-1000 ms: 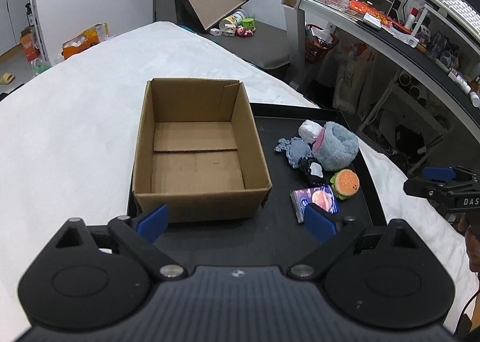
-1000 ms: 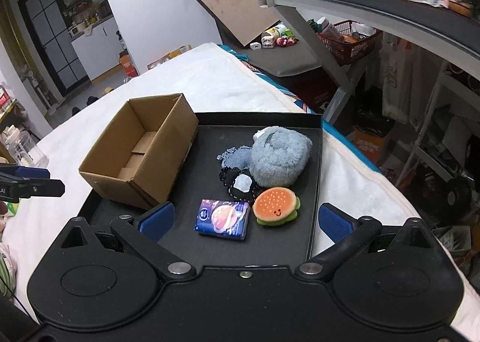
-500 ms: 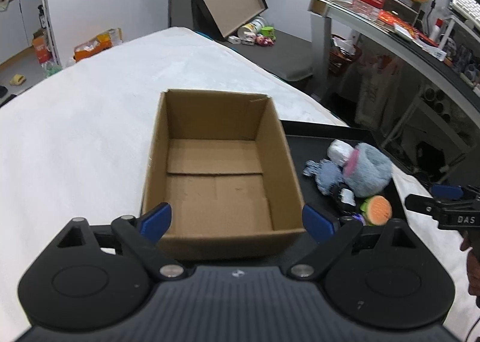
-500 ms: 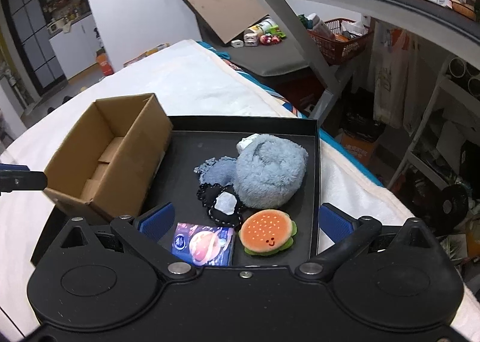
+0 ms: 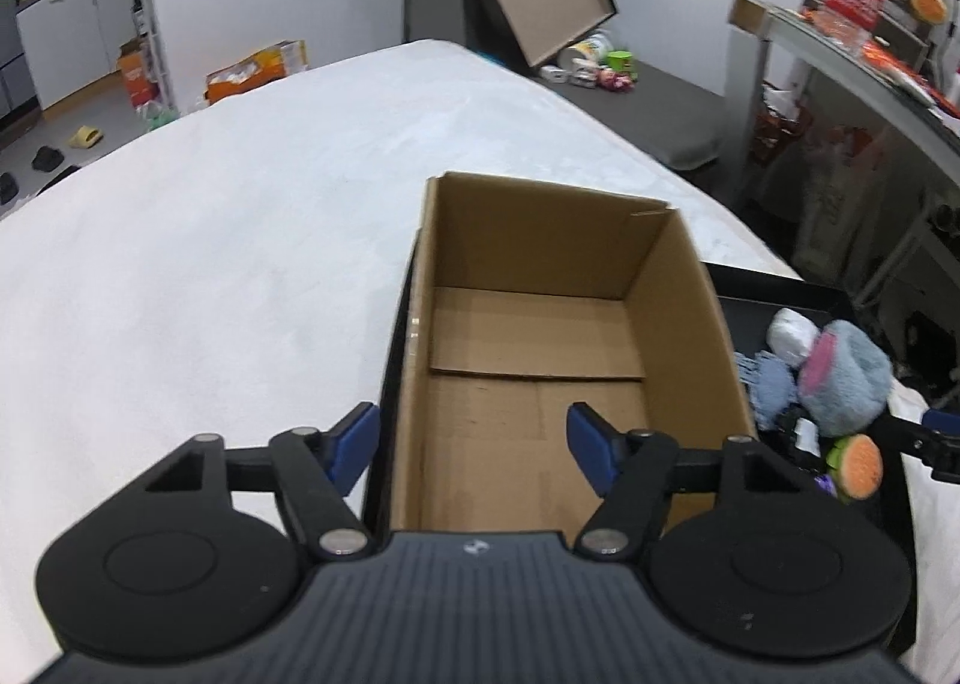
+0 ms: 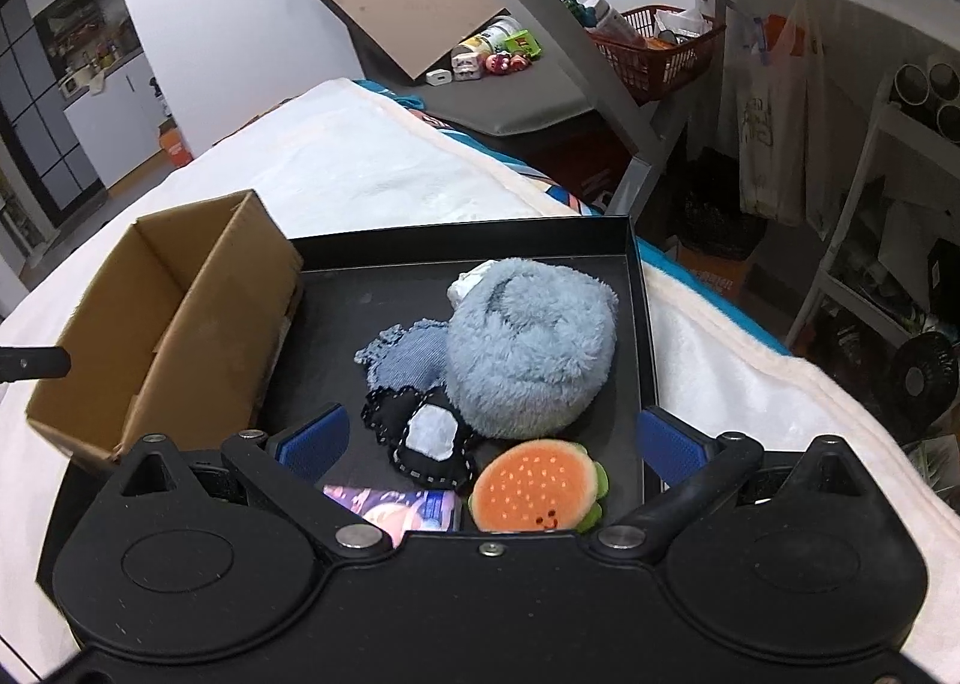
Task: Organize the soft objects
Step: 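Lower the right gripper onto the blue-grey plush and close it while the left gripper grips the box wall, then carry the blue-grey plush into the cardboard box and open the right gripper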
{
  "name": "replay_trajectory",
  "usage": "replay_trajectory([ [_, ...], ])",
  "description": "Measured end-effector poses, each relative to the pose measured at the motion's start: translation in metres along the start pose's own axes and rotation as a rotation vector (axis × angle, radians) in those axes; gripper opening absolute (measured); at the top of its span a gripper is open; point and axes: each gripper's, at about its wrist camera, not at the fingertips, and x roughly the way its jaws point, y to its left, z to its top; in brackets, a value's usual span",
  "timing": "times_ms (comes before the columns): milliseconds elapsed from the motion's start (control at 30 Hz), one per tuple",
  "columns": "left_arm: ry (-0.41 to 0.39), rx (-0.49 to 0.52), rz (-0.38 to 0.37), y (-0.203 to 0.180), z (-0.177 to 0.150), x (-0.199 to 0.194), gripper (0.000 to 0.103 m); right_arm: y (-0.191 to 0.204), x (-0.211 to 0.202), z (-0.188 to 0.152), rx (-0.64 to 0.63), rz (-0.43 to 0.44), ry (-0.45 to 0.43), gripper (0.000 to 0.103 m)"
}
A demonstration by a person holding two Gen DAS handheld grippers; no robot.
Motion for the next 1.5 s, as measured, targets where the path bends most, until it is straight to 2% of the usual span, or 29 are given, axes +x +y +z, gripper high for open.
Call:
replay_trajectory([
  [67,0.007,-0.008,0.004,0.003,0.001,0.007,0.065,0.0,0.007,0.001,0.008,-0.019,0.0,0.103],
  [233,0.042,-0.011,0.011,0.003,0.002,0.021,0.047,-0.002,0.019,0.0,0.044,-0.043,-0.003,0.103],
  [433,0.051,0.018,0.067,0.0,0.003,0.028,0.033,-0.001,0.036,0.003,0.028,-0.086,0.002,0.103],
  [800,0.084,0.047,0.115,0.0,0.006,0.037,0.015,0.01,0.064,0.01,-0.012,-0.108,-0.017,0.102],
  [867,0.092,0.044,0.12,0.002,0.008,0.038,0.012,0.012,0.07,0.01,-0.027,-0.139,-0.013,0.099],
  [900,0.096,0.04,0.119,0.003,0.009,0.037,0.009,0.013,0.073,0.01,-0.027,-0.152,-0.007,0.092],
  [1000,0.104,0.036,0.112,0.006,0.011,0.036,0.008,0.014,0.078,0.008,-0.007,-0.18,-0.001,0.073],
  [1100,0.113,0.04,0.105,0.004,0.01,0.036,0.008,0.015,0.076,0.007,0.014,-0.179,-0.021,0.068],
  [1300,0.108,0.031,0.088,0.004,0.009,0.034,0.008,0.015,0.062,0.009,0.059,-0.158,-0.065,0.065],
  [1500,0.104,0.041,0.074,0.006,0.009,0.035,0.008,0.022,0.04,0.018,0.039,-0.132,-0.122,0.065],
])
